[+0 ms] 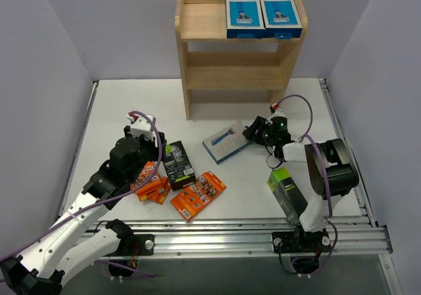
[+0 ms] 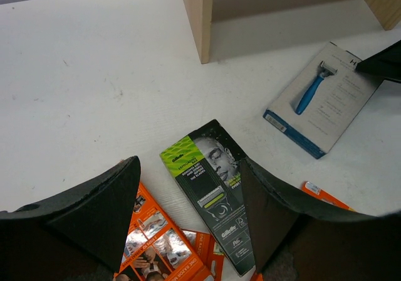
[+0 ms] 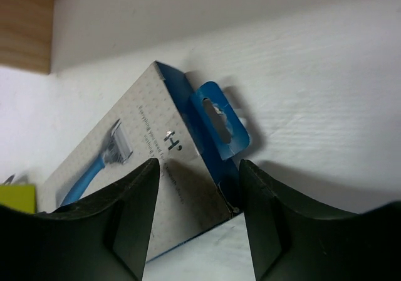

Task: Place and organize the shaving razors onto the shelf
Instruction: Grab a shaving razor with the right arm, then pass the shaving razor from the right arm to the left, then pass the shaving razor from the left arm to the right

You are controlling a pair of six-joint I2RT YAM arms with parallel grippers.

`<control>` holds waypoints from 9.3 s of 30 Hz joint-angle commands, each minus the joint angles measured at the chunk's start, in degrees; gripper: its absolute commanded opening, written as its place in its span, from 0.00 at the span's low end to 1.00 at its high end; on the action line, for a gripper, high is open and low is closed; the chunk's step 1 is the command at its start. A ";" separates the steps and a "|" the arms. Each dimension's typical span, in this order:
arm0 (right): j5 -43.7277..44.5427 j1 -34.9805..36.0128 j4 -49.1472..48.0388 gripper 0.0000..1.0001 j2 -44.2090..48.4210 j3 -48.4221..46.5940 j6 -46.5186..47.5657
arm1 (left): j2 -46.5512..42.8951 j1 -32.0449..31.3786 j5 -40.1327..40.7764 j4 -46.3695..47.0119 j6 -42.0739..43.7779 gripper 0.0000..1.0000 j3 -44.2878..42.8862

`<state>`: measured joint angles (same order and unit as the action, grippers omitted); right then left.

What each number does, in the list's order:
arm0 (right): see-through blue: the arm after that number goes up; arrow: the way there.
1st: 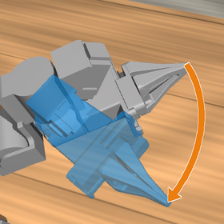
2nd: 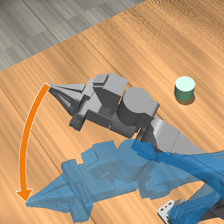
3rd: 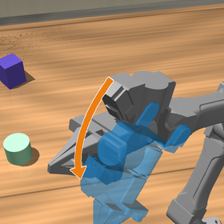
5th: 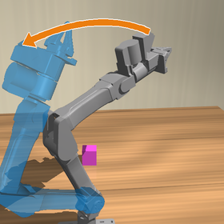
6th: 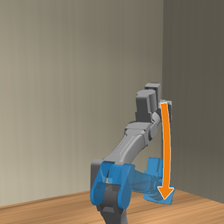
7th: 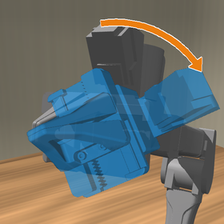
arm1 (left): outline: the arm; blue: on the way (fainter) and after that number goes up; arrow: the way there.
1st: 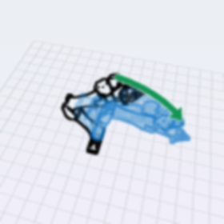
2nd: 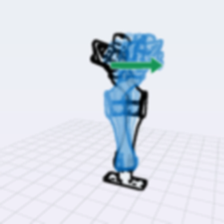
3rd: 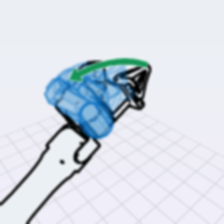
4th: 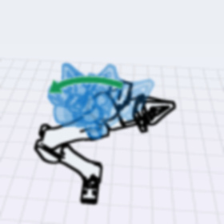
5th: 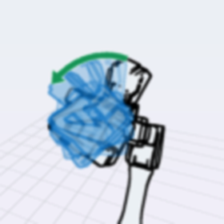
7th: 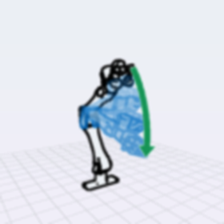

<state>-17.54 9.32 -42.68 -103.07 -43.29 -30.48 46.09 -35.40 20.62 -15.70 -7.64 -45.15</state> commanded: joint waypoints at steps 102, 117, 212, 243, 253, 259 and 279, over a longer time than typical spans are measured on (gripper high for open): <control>-16.03 5.79 24.20 0.00 16.40 -10.58 1.55 | 2.26 1.82 0.21 -2.31 1.05 0.78 -4.34; -18.93 12.20 58.13 0.00 19.39 -33.07 21.15 | 2.26 1.82 -5.06 -2.93 0.61 0.94 -4.95; -32.29 30.32 71.15 0.00 34.07 -38.19 34.70 | 4.36 -3.10 -69.40 17.73 7.46 0.19 -0.91; 10.22 37.25 44.97 0.63 46.29 -22.37 -19.78 | 1.89 -27.16 8.08 25.59 46.34 0.02 -2.94; 23.41 46.83 39.16 0.71 45.41 -19.56 -29.54 | 6.38 -32.89 23.84 45.66 65.19 0.02 0.32; 25.89 49.39 33.54 0.72 44.62 -16.83 -31.40 | 8.41 -34.82 26.05 56.74 74.52 0.02 3.39; 27.65 49.56 27.74 0.74 36.10 -21.49 -28.14 | 13.33 -39.66 26.75 75.64 94.55 0.02 10.25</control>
<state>8.78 58.57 -11.11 -66.57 -62.06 -59.37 59.64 -74.24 47.64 53.04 82.67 -34.44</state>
